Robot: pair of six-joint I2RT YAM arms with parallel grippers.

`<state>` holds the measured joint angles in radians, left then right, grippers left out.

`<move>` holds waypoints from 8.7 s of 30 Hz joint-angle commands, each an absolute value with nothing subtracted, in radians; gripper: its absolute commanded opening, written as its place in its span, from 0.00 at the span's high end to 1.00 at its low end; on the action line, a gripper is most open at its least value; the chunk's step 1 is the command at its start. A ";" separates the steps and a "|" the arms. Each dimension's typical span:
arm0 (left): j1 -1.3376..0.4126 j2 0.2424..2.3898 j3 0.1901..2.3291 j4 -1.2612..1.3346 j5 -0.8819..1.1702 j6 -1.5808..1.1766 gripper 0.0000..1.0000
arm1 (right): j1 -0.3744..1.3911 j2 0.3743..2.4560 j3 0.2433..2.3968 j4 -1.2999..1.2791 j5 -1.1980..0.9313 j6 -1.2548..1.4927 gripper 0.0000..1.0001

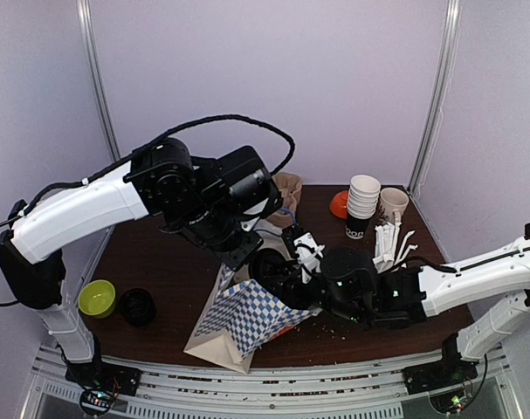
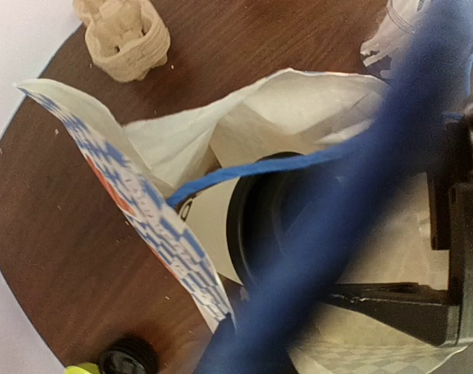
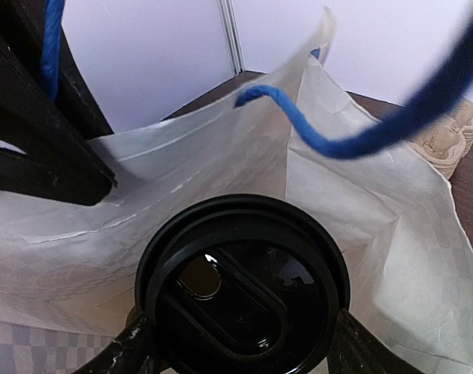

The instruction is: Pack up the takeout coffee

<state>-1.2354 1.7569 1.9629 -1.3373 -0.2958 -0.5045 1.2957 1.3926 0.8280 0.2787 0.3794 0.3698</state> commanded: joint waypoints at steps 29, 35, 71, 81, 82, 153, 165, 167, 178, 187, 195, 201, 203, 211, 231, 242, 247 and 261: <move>-1.297 1.555 1.750 -0.910 -0.568 -0.224 1.00 | 1.296 1.265 0.878 0.130 0.477 0.319 0.54; -1.301 1.423 1.552 -0.680 -0.543 -0.161 1.00 | 1.296 1.198 0.837 0.075 0.504 0.314 0.54; -1.328 1.363 1.399 -0.382 -0.382 -0.126 1.00 | 1.168 1.289 0.913 0.086 0.515 0.198 0.56; -1.328 1.379 1.385 -0.396 -0.370 -0.207 1.00 | 1.169 1.171 1.162 -0.351 0.302 0.251 0.54; -1.328 1.384 1.384 -0.396 -0.375 -0.209 1.00 | 1.168 1.157 1.174 -0.379 0.298 0.264 0.54; -1.331 1.260 1.198 -0.305 -0.186 -0.299 1.00 | 1.163 1.203 0.775 0.031 0.400 0.229 0.57; -1.331 1.298 1.224 -0.324 -0.029 -0.229 1.00 | 1.164 1.023 0.662 0.027 0.296 0.180 0.57; -1.331 1.336 1.252 -0.336 -0.008 -0.219 1.00 | 1.165 0.989 0.640 0.044 0.297 0.179 0.57; -1.331 1.416 1.331 -0.350 0.034 -0.214 1.00 | 1.192 0.943 0.629 0.003 0.247 0.176 0.57; -1.331 1.413 1.321 -0.367 0.024 -0.215 1.00 | 1.214 0.958 0.618 -0.023 0.391 0.224 0.58; -1.331 1.403 1.301 -0.373 0.025 -0.219 1.00 | 1.215 1.029 0.613 0.059 0.538 0.268 0.58; -1.331 1.387 1.264 -0.366 0.045 -0.225 1.00 | 1.214 1.051 0.575 0.105 0.537 0.284 0.59; -1.331 1.383 1.252 -0.357 0.052 -0.228 1.00 | 1.215 1.043 0.548 0.143 0.517 0.284 0.59; -1.330 1.369 1.226 -0.343 0.058 -0.237 1.00 | 1.214 1.082 0.526 0.177 0.471 0.301 0.59; -1.318 1.249 1.082 -0.148 -0.075 -0.360 1.00 | 1.201 1.254 0.694 0.157 0.429 0.253 0.59; -1.315 1.082 0.884 0.040 -0.207 -0.486 1.00 | 1.169 1.435 0.907 -0.007 0.332 0.251 0.59; -1.316 1.031 0.827 0.074 -0.279 -0.530 1.00 | 1.156 1.512 0.974 -0.082 0.269 0.244 0.59; -1.316 0.871 0.681 0.100 -0.433 -0.639 1.00 | 1.135 1.596 1.147 -0.114 0.215 0.260 0.59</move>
<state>-1.3155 0.9230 0.7170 0.0200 -0.3584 -0.5953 1.1454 1.5639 1.0725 -0.0864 0.2489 0.2428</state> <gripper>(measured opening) 0.006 0.693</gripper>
